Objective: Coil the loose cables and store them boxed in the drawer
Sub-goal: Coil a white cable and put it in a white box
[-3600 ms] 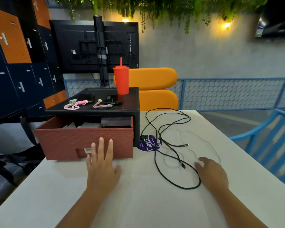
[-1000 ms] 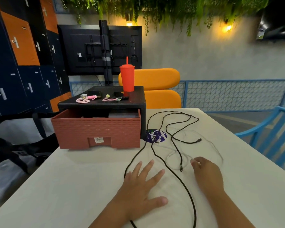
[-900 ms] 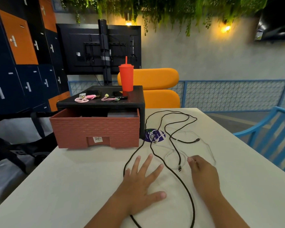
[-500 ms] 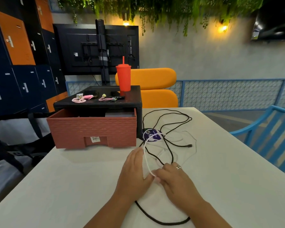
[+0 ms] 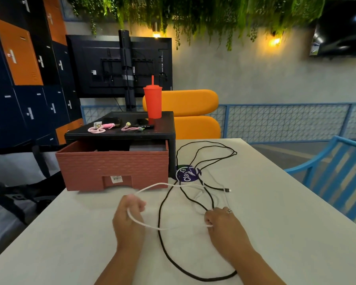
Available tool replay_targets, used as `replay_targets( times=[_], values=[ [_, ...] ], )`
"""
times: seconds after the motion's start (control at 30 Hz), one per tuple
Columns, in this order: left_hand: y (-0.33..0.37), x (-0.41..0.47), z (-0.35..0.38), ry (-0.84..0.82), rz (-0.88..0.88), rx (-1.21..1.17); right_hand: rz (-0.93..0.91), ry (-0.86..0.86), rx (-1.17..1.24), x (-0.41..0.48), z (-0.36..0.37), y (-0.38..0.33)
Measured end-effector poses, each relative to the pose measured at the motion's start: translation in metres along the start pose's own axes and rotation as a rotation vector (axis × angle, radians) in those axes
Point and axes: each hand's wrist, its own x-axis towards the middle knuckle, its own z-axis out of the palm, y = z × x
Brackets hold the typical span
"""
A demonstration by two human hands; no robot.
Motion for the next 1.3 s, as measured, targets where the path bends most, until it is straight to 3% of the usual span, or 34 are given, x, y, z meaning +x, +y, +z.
replay_targets(
  times=[0.1, 0.2, 0.27, 0.37, 0.53, 0.67, 0.73, 0.8, 0.87, 0.93, 1.1, 1.3],
  values=[
    [-0.002, 0.019, -0.016, 0.231, -0.204, -0.139, 0.088, 0.126, -0.075, 0.008, -0.002, 0.013],
    [-0.012, 0.038, -0.036, 0.399, -0.398, -0.358, 0.165, 0.011, -0.048, 0.012, -0.003, 0.024],
    [-0.015, 0.044, -0.047, 0.446, -0.445, -0.462, 0.191, 0.027, -0.021, 0.015, -0.005, 0.032],
    [-0.014, 0.045, -0.050, 0.434, -0.443, -0.430, 0.287, 0.168, 0.132, 0.022, -0.010, 0.039],
    [-0.010, 0.033, -0.041, 0.402, -0.340, -0.168, 0.639, 0.449, 0.347, 0.033, -0.041, 0.058],
    [-0.005, 0.031, -0.041, 0.401, -0.361, -0.100, 0.900, 0.390, 0.455, 0.046, -0.063, 0.087],
    [-0.003, 0.029, -0.039, 0.388, -0.367, -0.103, 0.912, 0.425, 0.707, 0.052, -0.074, 0.095],
    [0.000, 0.028, -0.036, 0.358, -0.368, -0.109, 0.851, 0.468, 0.902, 0.057, -0.088, 0.093],
    [0.000, 0.028, -0.035, 0.323, -0.372, -0.103, 0.746, 0.453, 0.850, 0.065, -0.101, 0.088],
    [-0.001, 0.029, -0.036, 0.282, -0.369, -0.101, 0.593, 0.384, 0.571, 0.073, -0.113, 0.074],
    [-0.011, 0.030, -0.038, 0.184, -0.326, -0.005, -0.023, 0.233, -0.194, 0.098, -0.126, 0.050],
    [-0.015, 0.028, -0.037, 0.061, -0.180, 0.139, -0.343, 0.191, -0.610, 0.123, -0.149, 0.022]
  ],
)
